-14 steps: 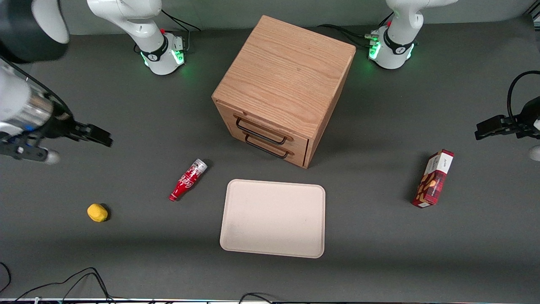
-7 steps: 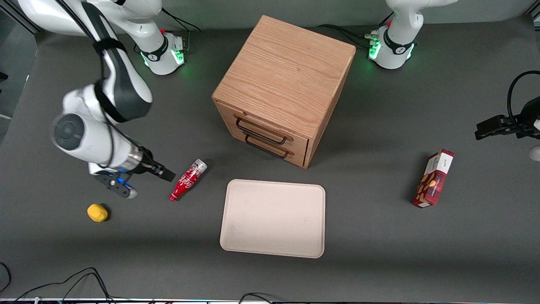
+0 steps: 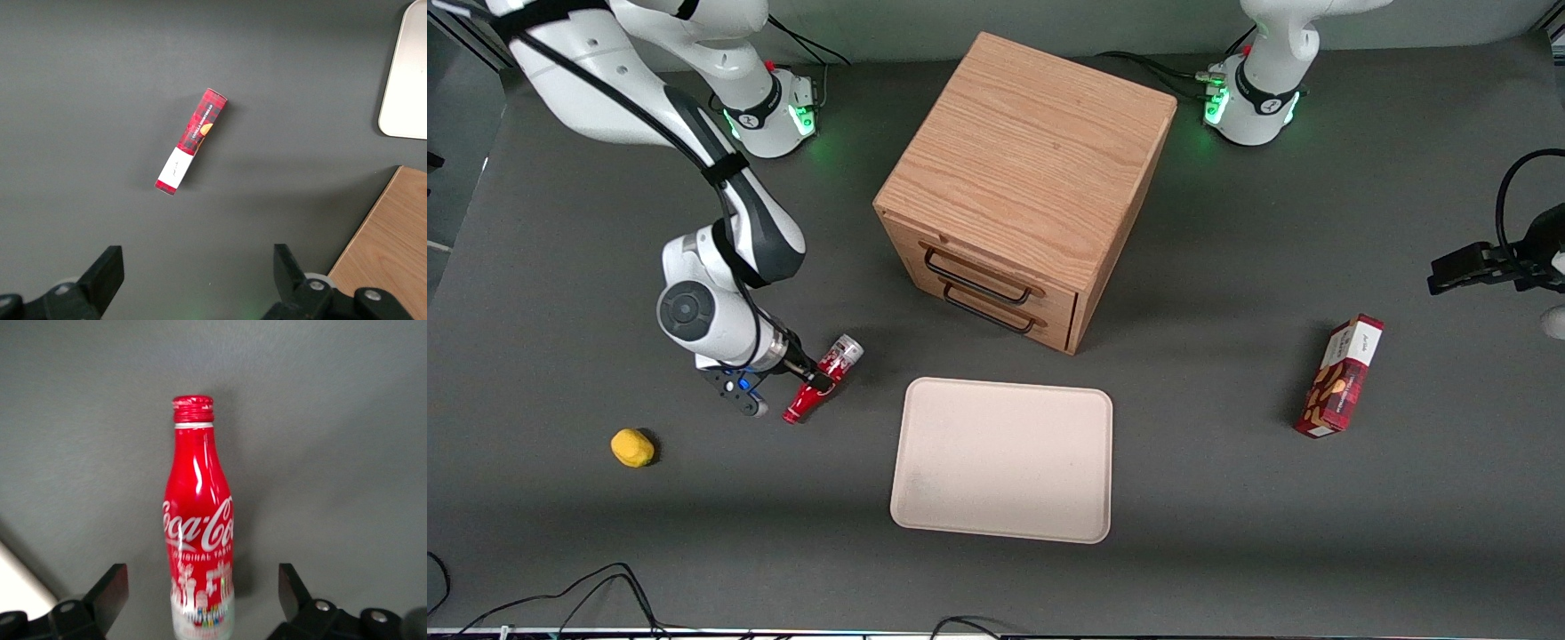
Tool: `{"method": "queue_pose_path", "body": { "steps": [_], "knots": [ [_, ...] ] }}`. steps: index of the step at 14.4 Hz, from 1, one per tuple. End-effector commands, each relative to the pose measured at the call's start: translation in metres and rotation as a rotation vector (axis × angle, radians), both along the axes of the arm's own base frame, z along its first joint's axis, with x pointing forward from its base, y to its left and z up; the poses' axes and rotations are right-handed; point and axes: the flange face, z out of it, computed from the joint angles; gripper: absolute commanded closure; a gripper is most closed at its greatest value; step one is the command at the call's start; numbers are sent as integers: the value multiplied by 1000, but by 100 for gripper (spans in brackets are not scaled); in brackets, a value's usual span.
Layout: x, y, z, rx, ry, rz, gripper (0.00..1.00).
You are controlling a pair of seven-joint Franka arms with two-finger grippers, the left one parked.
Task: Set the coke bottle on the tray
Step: 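Close the right gripper around the bottle's body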
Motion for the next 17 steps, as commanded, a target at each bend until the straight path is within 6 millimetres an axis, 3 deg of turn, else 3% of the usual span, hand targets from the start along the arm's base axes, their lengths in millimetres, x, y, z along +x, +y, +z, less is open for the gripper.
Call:
{"method": "queue_pose_path", "body": {
  "steps": [1,5,6,7,10,11,12,16,17],
  "knots": [
    [3,6,-20,4,-27,-18,0],
    [2,13,-44,4,-45,-25,0],
    [1,13,-47,-1,-43,-24,6],
    [2,13,-47,-3,-44,-21,21],
    [4,13,-41,-3,-51,-20,77],
    [4,13,-41,-4,-52,-19,92],
    [4,13,-40,-4,-52,-20,100],
    [6,13,-35,-5,-54,-18,100],
    [13,12,-25,-16,-45,-11,100]
  ]
}}
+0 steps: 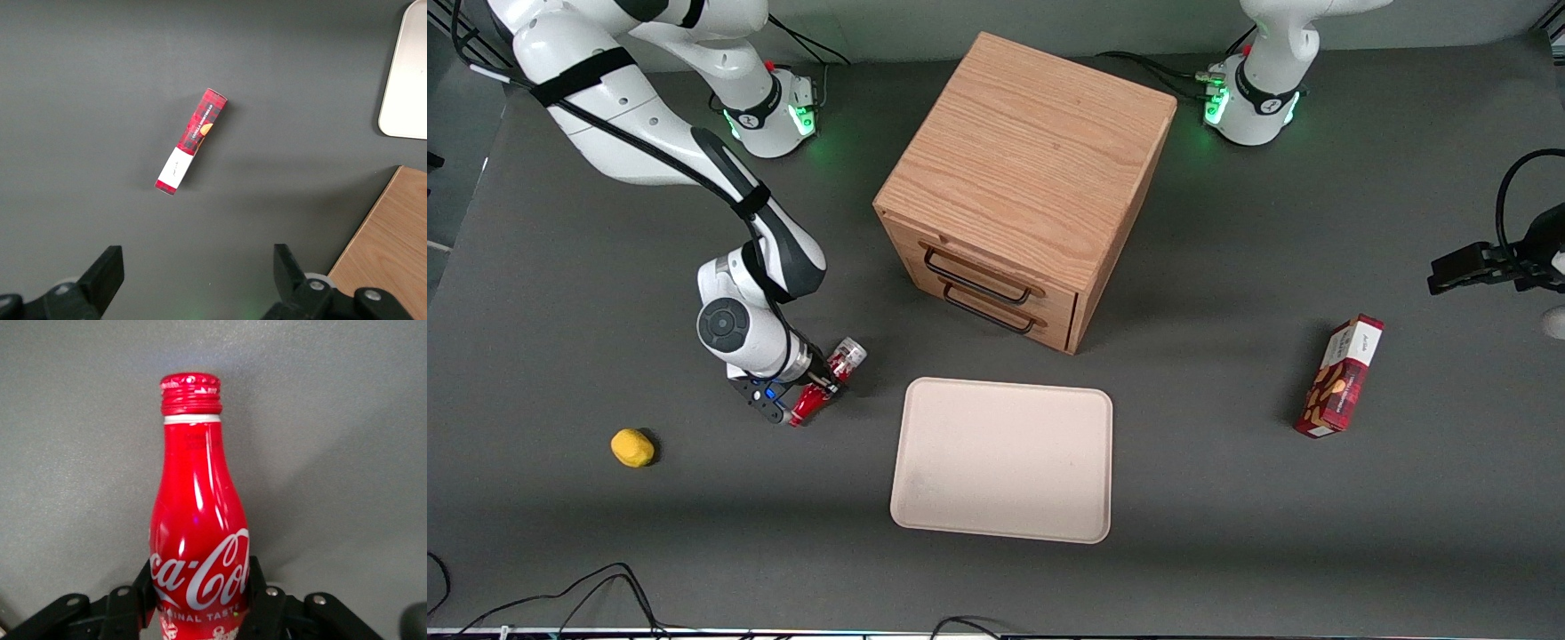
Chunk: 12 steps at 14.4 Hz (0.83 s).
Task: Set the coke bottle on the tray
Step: 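Close the right gripper around the bottle's body, then lift the bottle and carry it over the cream tray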
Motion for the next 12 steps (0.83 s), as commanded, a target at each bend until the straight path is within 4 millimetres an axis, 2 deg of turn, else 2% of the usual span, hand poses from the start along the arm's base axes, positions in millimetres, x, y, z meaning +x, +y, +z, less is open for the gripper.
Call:
{"method": "queue_pose_path", "body": {
  "steps": [1,3,5,8,9,10,12],
  "knots": [
    [21,3,36,-44,10,2,100],
    [46,17,84,-59,46,34,100],
    [69,22,136,-54,49,119,100],
    [93,39,205,-21,28,200,100],
    [100,52,219,8,5,241,100],
    [108,64,223,44,-20,275,100],
    [122,93,219,104,-67,393,100]
  ]
}}
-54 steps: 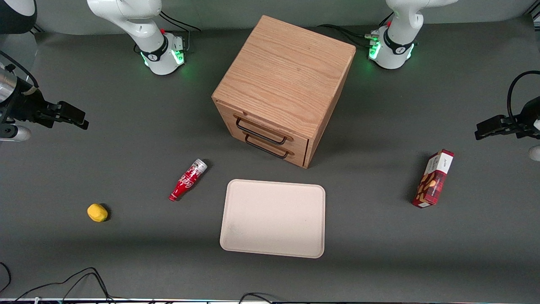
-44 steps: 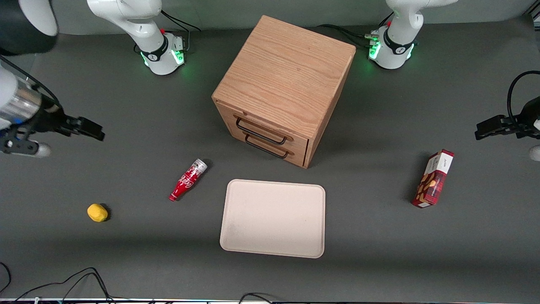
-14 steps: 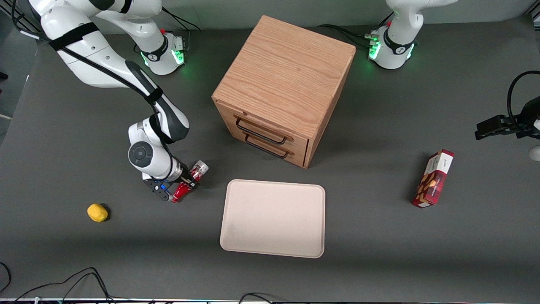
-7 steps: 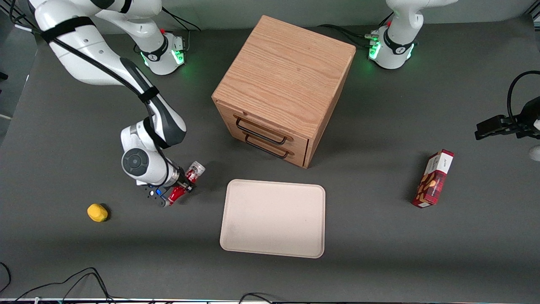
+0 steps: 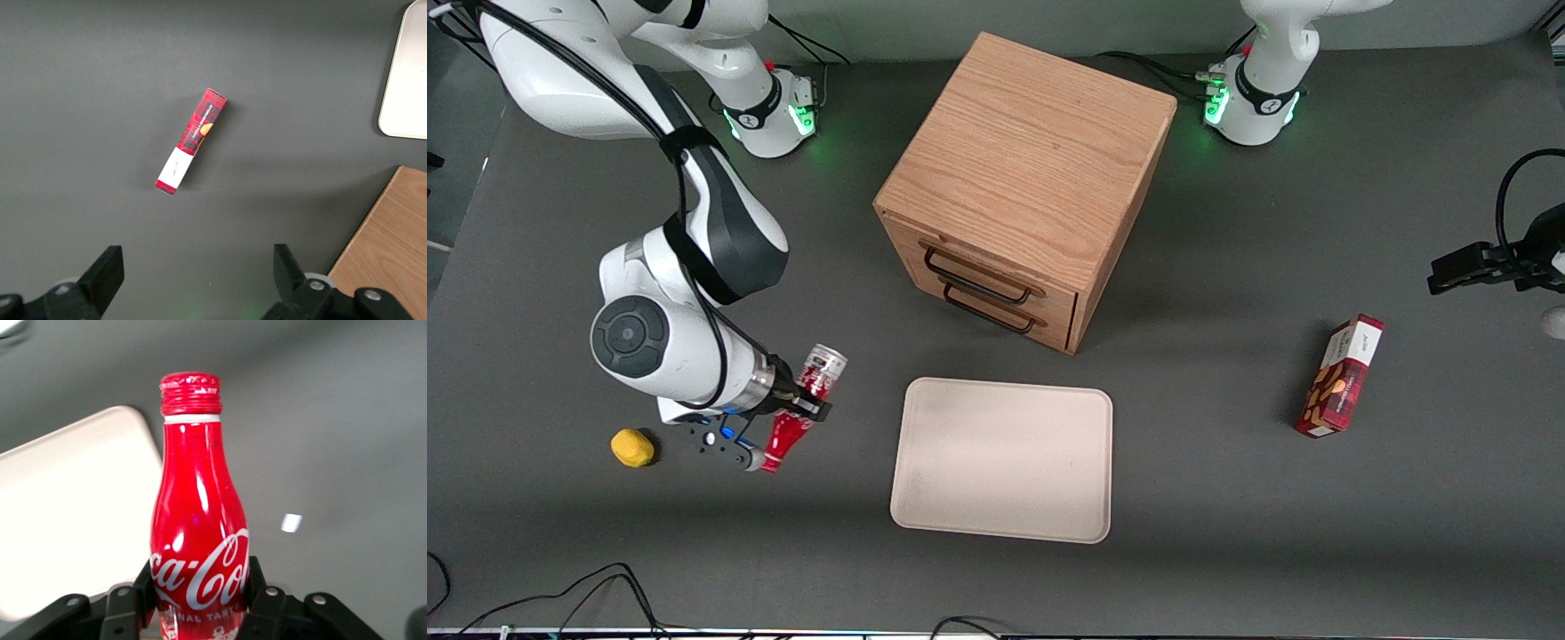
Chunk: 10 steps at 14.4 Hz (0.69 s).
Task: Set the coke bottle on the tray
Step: 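Lift the bottle and carry it over the cream tray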
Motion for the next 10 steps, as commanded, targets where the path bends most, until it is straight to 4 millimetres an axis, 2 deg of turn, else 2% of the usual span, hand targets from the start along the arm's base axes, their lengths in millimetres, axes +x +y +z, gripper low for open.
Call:
{"method": "queue_pose_path", "body": {
  "steps": [1,3,4,6,10],
  "knots": [
    [34,33,-22,82,-52,159,100],
    [42,47,-42,118,-114,217,100],
    [42,56,-60,124,-117,254,100],
    [35,80,-92,99,-101,305,100],
    [29,91,-155,10,-78,365,100]
  ]
}}
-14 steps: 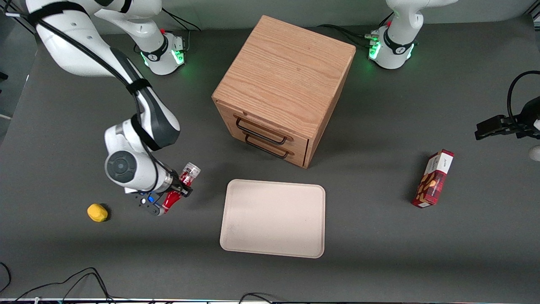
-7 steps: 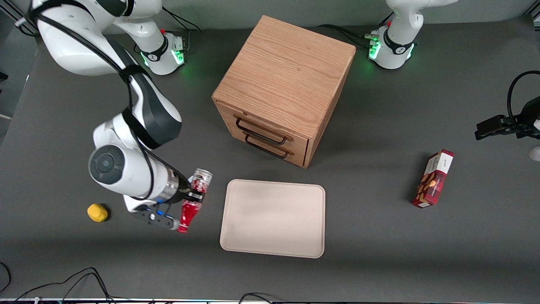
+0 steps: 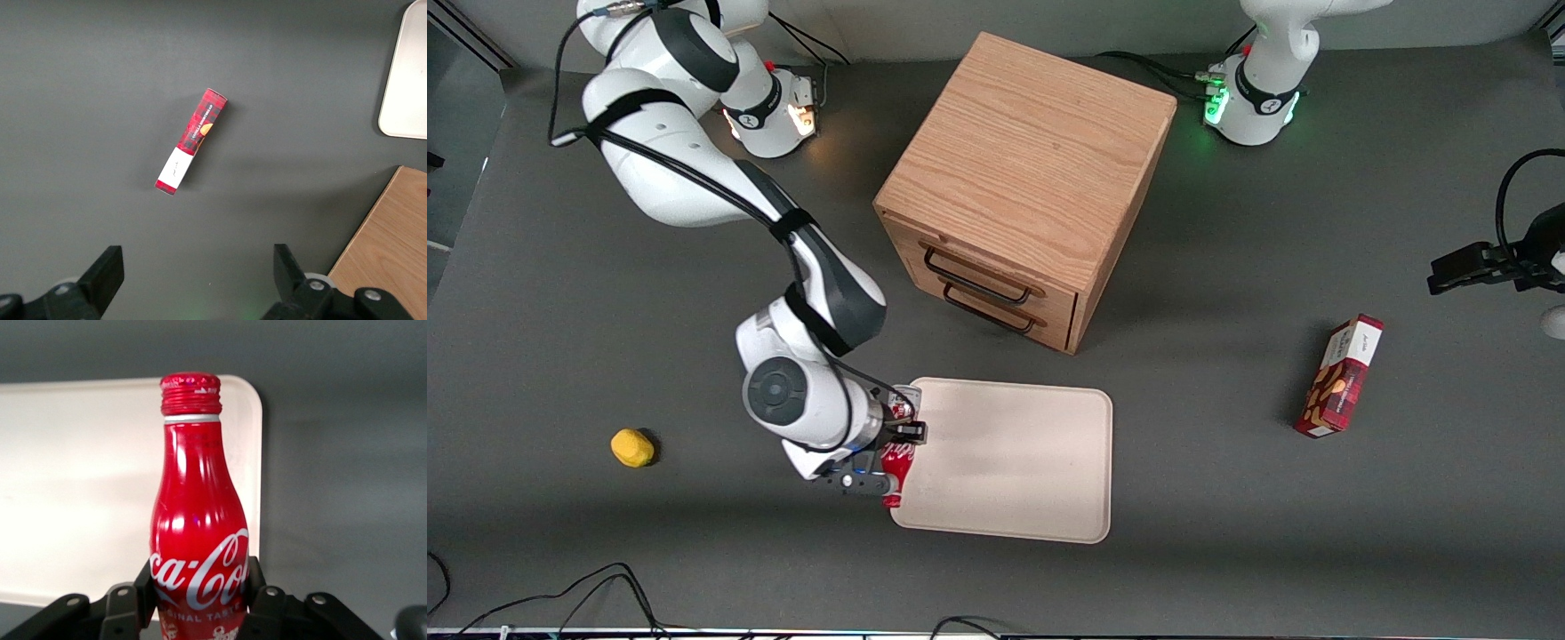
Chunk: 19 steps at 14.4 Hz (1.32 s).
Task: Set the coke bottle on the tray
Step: 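Lift the bottle and carry it over the cream tray, then lower the bottle onto the tray and open the right gripper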
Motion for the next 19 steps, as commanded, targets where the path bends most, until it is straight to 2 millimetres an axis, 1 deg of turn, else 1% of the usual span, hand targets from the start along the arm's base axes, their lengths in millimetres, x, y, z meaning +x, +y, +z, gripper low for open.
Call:
{"method": "queue_pose_path", "body": {
  "steps": [1,2,4,5,6,8,9,10,11,12,15,18,19],
  "knots": [
    [7,4,-23,-27,-40,36,100],
    [7,3,-39,-34,-38,39,100],
    [5,7,-64,-31,-36,41,100],
    [4,9,-67,-33,-40,45,100],
    [3,9,-73,-33,-37,45,92],
    [3,10,-76,-30,-38,42,82],
    [2,10,-77,-32,-36,34,65],
    [2,10,-79,-34,-33,32,57],
    [1,10,-80,-36,-34,32,33],
    [0,11,-83,-39,-44,37,0],
    [-1,10,-87,-44,-58,48,0],
    [5,2,-75,-40,-69,32,0],
    [7,0,-65,-37,-74,26,0]
  ]
}}
